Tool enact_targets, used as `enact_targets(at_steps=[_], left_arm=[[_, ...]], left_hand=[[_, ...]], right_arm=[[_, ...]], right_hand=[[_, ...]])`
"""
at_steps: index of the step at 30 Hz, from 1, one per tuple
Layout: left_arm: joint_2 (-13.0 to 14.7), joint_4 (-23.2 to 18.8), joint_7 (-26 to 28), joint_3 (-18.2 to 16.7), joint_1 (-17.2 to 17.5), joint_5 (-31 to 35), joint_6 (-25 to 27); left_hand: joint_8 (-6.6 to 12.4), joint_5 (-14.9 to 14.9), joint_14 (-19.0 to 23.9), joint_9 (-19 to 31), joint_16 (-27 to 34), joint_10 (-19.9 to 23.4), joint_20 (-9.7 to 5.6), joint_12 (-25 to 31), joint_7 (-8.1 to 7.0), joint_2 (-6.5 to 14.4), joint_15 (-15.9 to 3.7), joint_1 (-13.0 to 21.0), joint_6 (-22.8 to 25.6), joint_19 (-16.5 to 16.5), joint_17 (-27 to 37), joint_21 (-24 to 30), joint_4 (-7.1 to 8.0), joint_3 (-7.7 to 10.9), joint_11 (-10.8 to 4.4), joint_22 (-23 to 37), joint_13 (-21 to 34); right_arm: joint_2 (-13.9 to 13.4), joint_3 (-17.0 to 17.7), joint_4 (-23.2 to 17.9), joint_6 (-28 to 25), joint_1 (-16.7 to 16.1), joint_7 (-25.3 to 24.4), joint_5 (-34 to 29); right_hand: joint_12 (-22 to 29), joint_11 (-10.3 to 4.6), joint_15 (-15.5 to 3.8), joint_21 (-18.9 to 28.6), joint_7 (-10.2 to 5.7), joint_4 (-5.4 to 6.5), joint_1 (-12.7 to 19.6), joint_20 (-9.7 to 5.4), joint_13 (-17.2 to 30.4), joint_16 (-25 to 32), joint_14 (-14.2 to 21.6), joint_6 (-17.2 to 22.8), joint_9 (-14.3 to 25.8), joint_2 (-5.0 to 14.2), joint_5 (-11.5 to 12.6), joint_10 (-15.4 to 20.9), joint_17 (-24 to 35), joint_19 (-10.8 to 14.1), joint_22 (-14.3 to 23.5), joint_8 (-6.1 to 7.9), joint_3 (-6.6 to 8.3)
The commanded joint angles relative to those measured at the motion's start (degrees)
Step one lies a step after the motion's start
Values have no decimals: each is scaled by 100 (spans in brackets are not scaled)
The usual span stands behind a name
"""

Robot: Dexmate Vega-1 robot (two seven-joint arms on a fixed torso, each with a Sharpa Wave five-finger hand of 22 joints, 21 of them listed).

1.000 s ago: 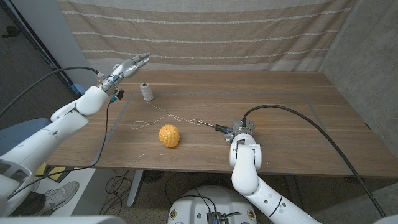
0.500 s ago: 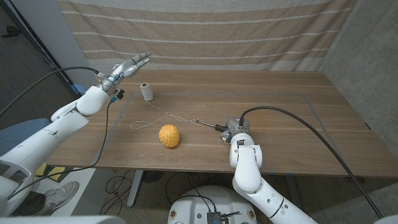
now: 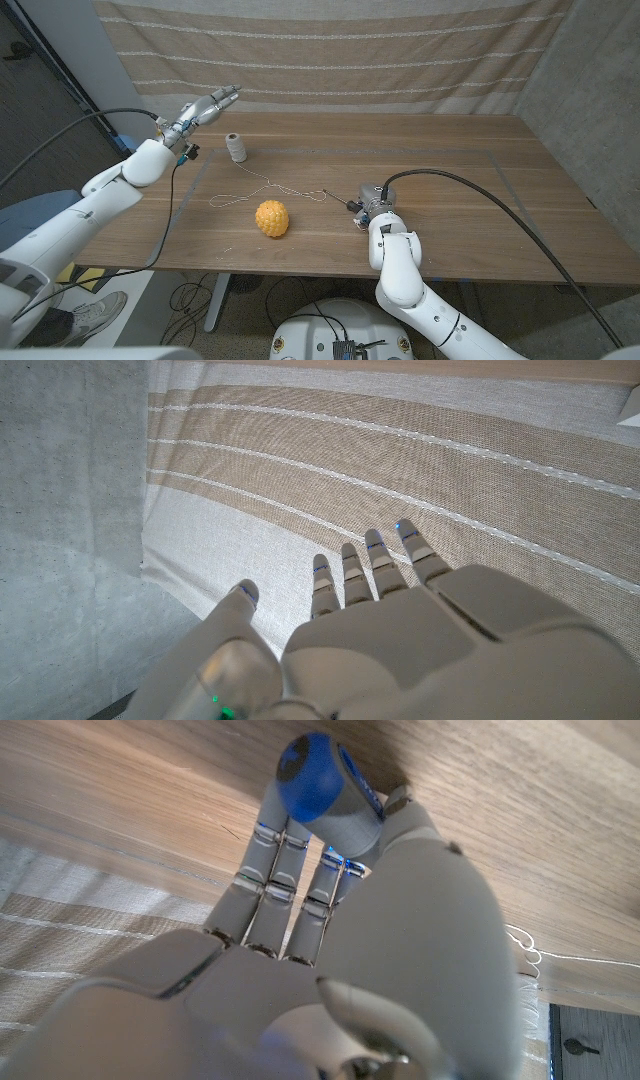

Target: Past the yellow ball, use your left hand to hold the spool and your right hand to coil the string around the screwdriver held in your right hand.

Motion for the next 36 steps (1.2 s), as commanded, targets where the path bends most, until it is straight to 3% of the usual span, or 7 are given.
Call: enact_targets(at_steps=[1, 4, 5, 7, 13, 19, 36], left_arm=[[264, -637, 269, -33, 127, 585, 823], [500, -1299, 596, -73, 318, 1242, 1718], [546, -1396, 609, -84, 350, 1285, 1806], [658, -1656, 615, -106, 426, 1431, 2111], [915, -2385, 545, -88, 558, 2033, 3300], [1062, -2758, -25, 181, 325, 2551, 4251], [808, -2346, -1202, 1055, -609, 3222, 4970]], left_hand=[[-2, 38, -6, 29, -28, -13, 33, -9, -29, 47, 7, 79, -18, -25, -13, -33, -69, 88, -32, 17, 22], [27, 11, -2, 30, -58, 3, -2, -19, -53, 40, -26, 411, 0, -14, -62, -53, -371, 251, -81, 5, 20], [33, -42, 21, 32, -76, 5, 250, -32, -109, -87, -79, 662, -6, 58, -101, -47, -656, 325, -149, 5, 21], [28, -94, 201, 34, -34, 31, 337, -36, -322, -294, -301, 867, -22, 175, -129, -31, -953, 336, -233, 11, 24], [29, -116, 555, 40, 45, 39, 312, -48, -658, -607, -374, 1265, -57, 795, -157, 175, -1430, 318, -388, 43, 31], [74, -89, 841, 50, 105, 273, 319, 27, -698, -567, -447, 1775, 140, 1748, -156, 504, -1596, 359, -420, 45, 43], [24, 4, 651, 63, -45, 244, 297, -5, -818, -933, -387, 2081, 146, 2470, -177, 675, -1511, 115, -415, -20, 70]], right_arm=[[-224, 358, -67, 597, -492, -3629, 1665], [-196, 532, -28, 942, -695, -4860, 2192], [-231, 522, -24, 976, -698, -5024, 2256], [-314, 541, -22, 1145, -724, -5391, 2461], [-508, 491, 80, 1513, -685, -6363, 2719], [-688, 440, 4, 1636, -602, -6636, 2862], [-935, 354, -154, 1713, -547, -6857, 3037]], right_hand=[[-3, 22, -1049, 225, -104, -487, 995, -936, -87, -115, 826, 818, -18, 865, 5, 273, -172, 340, 123, 95, 468], [-97, 55, -1048, 437, -101, -484, 971, -925, -203, -337, 1003, 898, -66, 796, 37, 365, -484, 437, 92, 47, 428], [-114, 80, -1050, 483, -76, -482, 967, -921, -231, -383, 1050, 897, -77, 786, 44, 405, -557, 459, 83, 29, 419], [-163, 71, -1054, 569, -69, -493, 975, -930, -292, -487, 1126, 921, -96, 744, 59, 477, -714, 480, 61, 2, 399], [-255, 78, -1046, 666, -69, -500, 970, -938, -374, -580, 1177, 992, -112, 662, 86, 531, -816, 459, 25, -19, 360], [-296, 76, -1042, 702, -67, -487, 960, -941, -401, -596, 1207, 998, -114, 658, 99, 539, -829, 440, 11, -36, 350], [-384, 61, -1036, 793, -97, -461, 947, -943, -466, -649, 1253, 1037, -115, 666, 117, 605, -857, 366, -32, -72, 334]])
